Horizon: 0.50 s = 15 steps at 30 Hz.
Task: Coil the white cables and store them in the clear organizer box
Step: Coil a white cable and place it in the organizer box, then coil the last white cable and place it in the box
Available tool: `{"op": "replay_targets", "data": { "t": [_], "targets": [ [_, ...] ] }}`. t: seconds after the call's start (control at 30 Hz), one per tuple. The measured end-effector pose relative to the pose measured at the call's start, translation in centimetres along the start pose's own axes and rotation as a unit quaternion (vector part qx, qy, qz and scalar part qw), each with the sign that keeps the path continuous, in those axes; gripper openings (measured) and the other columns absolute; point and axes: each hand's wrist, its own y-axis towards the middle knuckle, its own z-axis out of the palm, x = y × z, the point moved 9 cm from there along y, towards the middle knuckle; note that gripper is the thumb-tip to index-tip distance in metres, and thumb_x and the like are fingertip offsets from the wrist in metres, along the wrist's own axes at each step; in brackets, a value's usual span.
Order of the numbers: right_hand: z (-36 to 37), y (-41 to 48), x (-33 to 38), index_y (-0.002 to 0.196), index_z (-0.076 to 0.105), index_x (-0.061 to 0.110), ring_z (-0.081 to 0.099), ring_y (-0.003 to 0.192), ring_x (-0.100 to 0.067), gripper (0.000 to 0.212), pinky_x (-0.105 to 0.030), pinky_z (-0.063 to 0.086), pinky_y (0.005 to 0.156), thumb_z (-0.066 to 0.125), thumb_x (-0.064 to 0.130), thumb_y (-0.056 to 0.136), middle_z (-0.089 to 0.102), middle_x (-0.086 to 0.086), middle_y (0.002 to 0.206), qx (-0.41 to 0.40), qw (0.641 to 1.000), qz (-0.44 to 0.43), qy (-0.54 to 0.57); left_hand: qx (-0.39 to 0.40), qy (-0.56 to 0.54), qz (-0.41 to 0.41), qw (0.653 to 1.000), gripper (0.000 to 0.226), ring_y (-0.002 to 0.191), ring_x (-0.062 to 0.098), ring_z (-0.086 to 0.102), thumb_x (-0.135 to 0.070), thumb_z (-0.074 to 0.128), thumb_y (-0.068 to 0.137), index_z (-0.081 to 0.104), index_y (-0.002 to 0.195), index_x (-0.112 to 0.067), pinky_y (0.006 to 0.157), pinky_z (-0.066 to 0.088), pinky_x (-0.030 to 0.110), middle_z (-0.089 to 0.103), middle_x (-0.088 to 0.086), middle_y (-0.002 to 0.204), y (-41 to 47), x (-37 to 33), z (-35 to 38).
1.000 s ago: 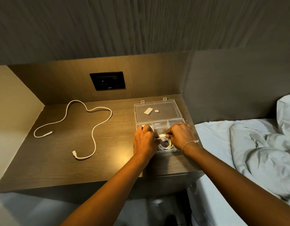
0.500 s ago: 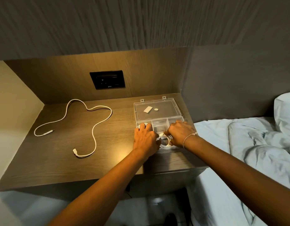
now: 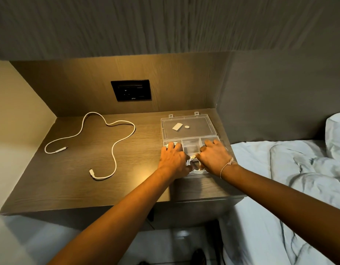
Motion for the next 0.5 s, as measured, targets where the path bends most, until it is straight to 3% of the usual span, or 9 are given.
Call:
{"op": "replay_targets", "data": {
  "t": [0.17, 0.4, 0.5],
  "targets": [
    [0.3, 1.0, 0.1, 0.110, 0.070, 0.011, 0.057, 0.114, -0.032, 0.041, -0.046, 0.043, 0.096, 0.064, 0.046, 0.088, 0.072, -0.012, 0.113, 0.014, 1.000, 0.015, 0.015, 0.024, 0.034, 0.002, 0.999, 0.054, 0.114, 0.026, 0.042, -0.069, 0.053, 0.079, 0.070, 0.111, -0.030, 0.091, 0.039, 0.042, 0.055, 0.006, 0.121, 0.9, -0.4, -0.1],
    [0.8, 0.9, 0.2, 0.114, 0.069, 0.015, 0.054, 0.118, -0.032, 0.039, -0.046, 0.040, 0.100, 0.063, 0.045, 0.089, 0.069, -0.012, 0.117, 0.038, 0.998, 0.032, 0.047, 0.047, 0.140, -0.021, 0.989, 0.061, 0.117, 0.027, 0.042, -0.067, 0.057, 0.079, 0.061, 0.121, -0.023, 0.091, 0.037, 0.040, 0.054, 0.007, 0.128, 2.1, -1.5, -0.1],
    [0.3, 0.5, -0.7, 0.114, 0.069, 0.016, 0.054, 0.117, -0.031, 0.038, -0.044, 0.041, 0.100, 0.063, 0.045, 0.089, 0.068, -0.010, 0.118, 0.032, 0.996, 0.051, 0.064, 0.046, 0.121, -0.046, 0.991, 0.062, 0.119, 0.028, 0.041, -0.069, 0.058, 0.077, 0.062, 0.121, -0.025, 0.094, 0.037, 0.042, 0.052, 0.007, 0.129, 2.1, -1.3, -0.2]
  ]
}}
